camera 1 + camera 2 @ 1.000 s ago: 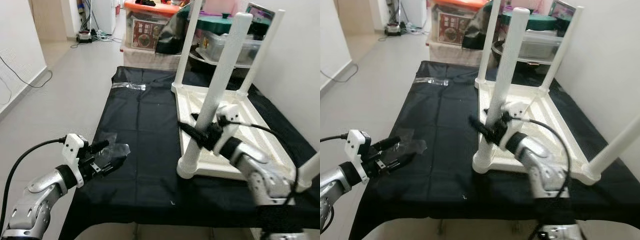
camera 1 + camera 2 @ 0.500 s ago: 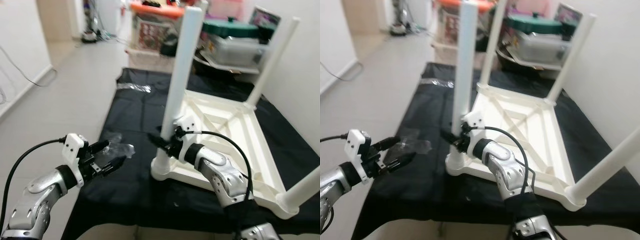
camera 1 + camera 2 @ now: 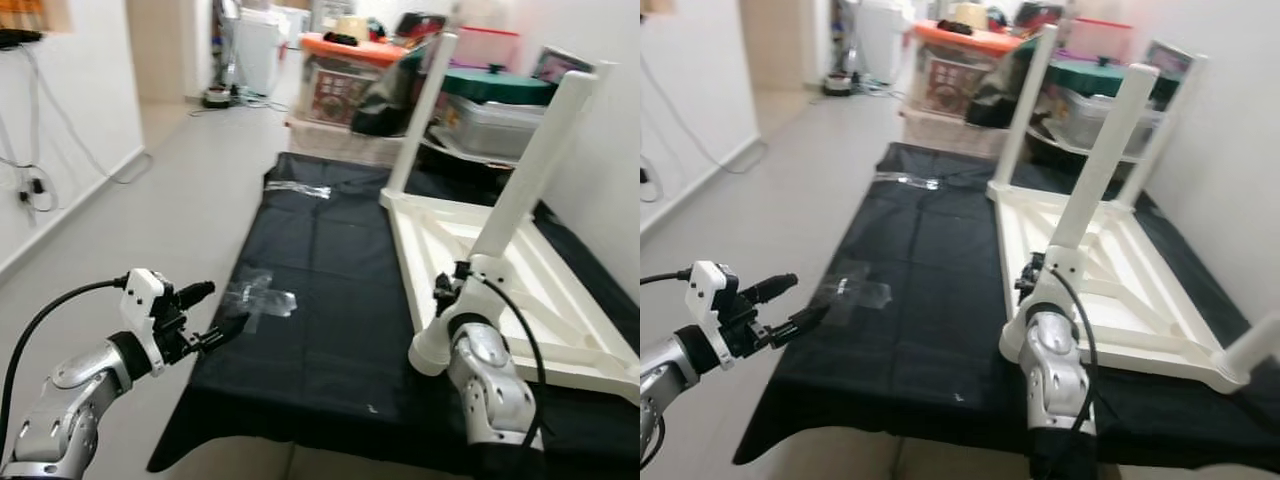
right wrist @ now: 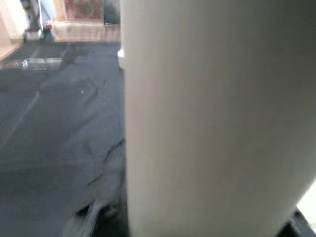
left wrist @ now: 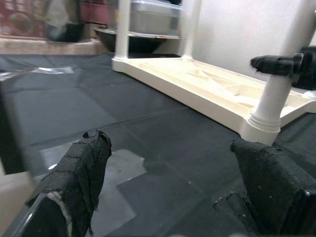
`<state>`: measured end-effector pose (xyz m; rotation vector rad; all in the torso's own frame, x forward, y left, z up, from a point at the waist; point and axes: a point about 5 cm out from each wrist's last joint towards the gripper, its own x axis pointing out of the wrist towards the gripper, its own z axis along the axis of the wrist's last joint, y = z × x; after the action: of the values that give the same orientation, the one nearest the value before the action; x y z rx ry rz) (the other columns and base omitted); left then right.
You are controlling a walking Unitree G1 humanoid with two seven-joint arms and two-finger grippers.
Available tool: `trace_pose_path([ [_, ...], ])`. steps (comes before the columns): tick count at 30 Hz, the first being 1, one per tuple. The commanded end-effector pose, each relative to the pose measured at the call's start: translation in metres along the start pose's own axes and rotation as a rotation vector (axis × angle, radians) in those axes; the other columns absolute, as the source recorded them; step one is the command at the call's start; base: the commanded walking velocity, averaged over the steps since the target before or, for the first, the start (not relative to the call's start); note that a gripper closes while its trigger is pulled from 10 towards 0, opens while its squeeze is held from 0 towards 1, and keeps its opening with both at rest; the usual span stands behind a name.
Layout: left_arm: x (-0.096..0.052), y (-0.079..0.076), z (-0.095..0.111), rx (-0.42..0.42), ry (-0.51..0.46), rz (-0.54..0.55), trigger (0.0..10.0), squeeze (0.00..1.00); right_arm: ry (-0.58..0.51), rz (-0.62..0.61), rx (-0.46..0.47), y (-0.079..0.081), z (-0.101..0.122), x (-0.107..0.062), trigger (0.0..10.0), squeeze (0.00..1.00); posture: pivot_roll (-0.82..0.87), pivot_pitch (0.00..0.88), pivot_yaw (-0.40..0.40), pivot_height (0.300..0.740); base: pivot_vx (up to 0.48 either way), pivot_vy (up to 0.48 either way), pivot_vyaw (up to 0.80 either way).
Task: Building children table
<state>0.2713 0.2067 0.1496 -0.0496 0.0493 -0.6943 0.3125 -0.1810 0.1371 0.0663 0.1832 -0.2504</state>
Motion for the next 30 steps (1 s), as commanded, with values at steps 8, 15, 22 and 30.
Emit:
trace_pose_path([
  [8,0.003,-0.002,0.001,-0.013,-0.002,-0.020,10.0,0.00,-0.231,0.721,0.121,0.035,0.062,-0.006,10.0,0.00,0.10,0.000,-0.142,0.740,0.000,0.000,0.00],
  [15,0.004,-0.002,0.001,-0.014,-0.001,-0.024,10.0,0.00,-0.271,1.007,0.020,0.043,0.075,-0.015,10.0,0.00,0.11,0.000,-0.150,0.740,0.000,0.000,0.00],
  [22,0.001,-0.001,0.001,-0.011,-0.001,-0.008,10.0,0.00,-0.142,1.418,-0.191,0.069,0.038,-0.041,0.0,0.00,0.14,0.000,-0.164,0.740,0.000,0.000,0.00],
  [30,0.001,-0.002,0.001,-0.012,0.002,-0.014,10.0,0.00,0.076,0.517,-0.150,0.045,0.008,0.029,0.0,0.00,0.12,0.000,-0.154,0.740,0.000,0.000,0.00],
])
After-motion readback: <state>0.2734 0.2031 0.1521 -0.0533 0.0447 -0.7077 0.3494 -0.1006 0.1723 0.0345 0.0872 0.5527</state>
